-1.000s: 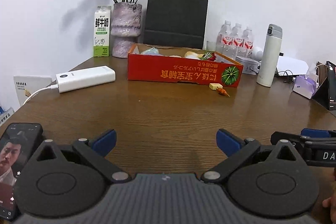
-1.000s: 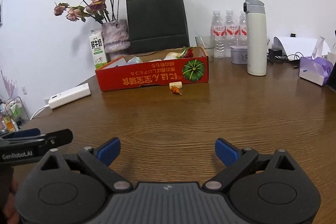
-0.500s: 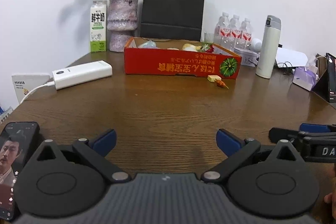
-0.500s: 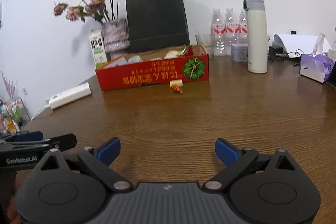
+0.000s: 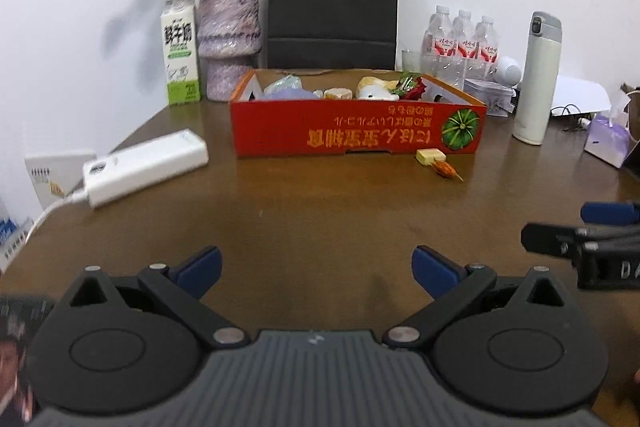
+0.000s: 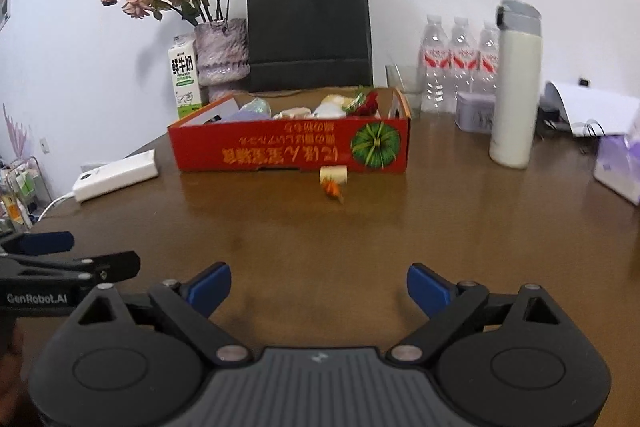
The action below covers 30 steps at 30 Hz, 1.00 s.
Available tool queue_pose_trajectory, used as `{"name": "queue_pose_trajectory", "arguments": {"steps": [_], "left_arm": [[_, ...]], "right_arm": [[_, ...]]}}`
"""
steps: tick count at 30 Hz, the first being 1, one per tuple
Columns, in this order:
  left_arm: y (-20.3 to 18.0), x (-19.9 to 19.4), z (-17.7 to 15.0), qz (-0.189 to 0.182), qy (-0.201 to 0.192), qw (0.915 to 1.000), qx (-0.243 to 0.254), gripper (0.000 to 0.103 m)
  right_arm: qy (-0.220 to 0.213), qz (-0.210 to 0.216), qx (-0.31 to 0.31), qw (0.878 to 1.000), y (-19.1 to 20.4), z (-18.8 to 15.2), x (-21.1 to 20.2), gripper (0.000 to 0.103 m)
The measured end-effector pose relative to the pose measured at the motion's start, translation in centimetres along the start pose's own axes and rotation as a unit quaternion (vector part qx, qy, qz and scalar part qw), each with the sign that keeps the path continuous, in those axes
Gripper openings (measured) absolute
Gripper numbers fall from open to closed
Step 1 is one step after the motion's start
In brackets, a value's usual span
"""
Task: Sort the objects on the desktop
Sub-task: 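Withdraw both grippers from the box toward the yellow sponge and carrot, then grasp the yellow sponge block with the left gripper while the right grasps the orange carrot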
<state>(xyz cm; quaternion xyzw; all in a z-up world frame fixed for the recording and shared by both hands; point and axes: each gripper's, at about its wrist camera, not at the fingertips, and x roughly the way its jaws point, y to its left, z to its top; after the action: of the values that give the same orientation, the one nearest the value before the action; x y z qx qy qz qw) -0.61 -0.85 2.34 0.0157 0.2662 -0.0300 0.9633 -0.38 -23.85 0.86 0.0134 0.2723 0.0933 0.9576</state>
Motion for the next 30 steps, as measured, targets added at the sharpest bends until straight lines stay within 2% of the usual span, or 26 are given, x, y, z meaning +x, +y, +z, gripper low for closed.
{"name": "queue_pose_trajectory", "arguments": {"steps": [3,7,10,12,14,16,18,20,22,25,30], "left_arm": [[-0.1,2.2,1.3,-0.001,0.012,0.9999,0.002,0.103],[-0.2,4.5,3.2,0.012,0.009,0.9999,-0.007,0.103],[-0.5,6.5,4.5,-0.004,0.018,0.9997,-0.015,0.103],[-0.9,7.8,5.1,-0.022,0.024,0.9994,-0.014,0.103],[-1.3,9.0,5.4,-0.017,0.032,0.9993,-0.005,0.103],[-1.3,9.7,5.3,-0.005,0.035,0.9994,-0.007,0.103],[-0.9,10.4,5.1,-0.006,0.041,0.9989,-0.021,0.103],[-0.8,10.9,5.1,-0.006,0.049,0.9983,-0.032,0.103],[-1.2,11.4,5.2,-0.007,0.053,0.9979,-0.036,0.103],[-2.4,12.0,5.7,-0.017,0.051,0.998,-0.035,0.103],[-5.5,13.3,6.5,-0.022,0.044,0.9981,-0.039,0.103]], "right_arm": [[0.001,0.004,-0.008,1.0,-0.7,1.9,2.4,0.09],[0.005,0.009,-0.013,1.0,-1.4,4.0,5.6,0.086],[0.012,0.024,0.002,1.0,-2.3,5.5,8.6,0.084],[0.028,0.029,0.017,0.999,-2.8,6.3,10.7,0.073],[0.047,0.037,0.022,0.998,-3.2,6.8,12.7,0.061],[0.057,0.041,0.018,0.997,-3.2,6.7,14.1,0.056],[0.055,0.048,0.01,0.997,-3.1,6.3,14.6,0.047],[0.059,0.06,0.001,0.996,-3.0,6.2,14.7,0.014],[0.056,0.066,-0.005,0.996,-3.3,6.1,14.5,0.014],[0.045,0.038,-0.028,0.998,-4.2,6.1,13.8,0.014],[0.021,0.021,0.017,0.999,-8.0,6.8,12.4,0.014]]}}
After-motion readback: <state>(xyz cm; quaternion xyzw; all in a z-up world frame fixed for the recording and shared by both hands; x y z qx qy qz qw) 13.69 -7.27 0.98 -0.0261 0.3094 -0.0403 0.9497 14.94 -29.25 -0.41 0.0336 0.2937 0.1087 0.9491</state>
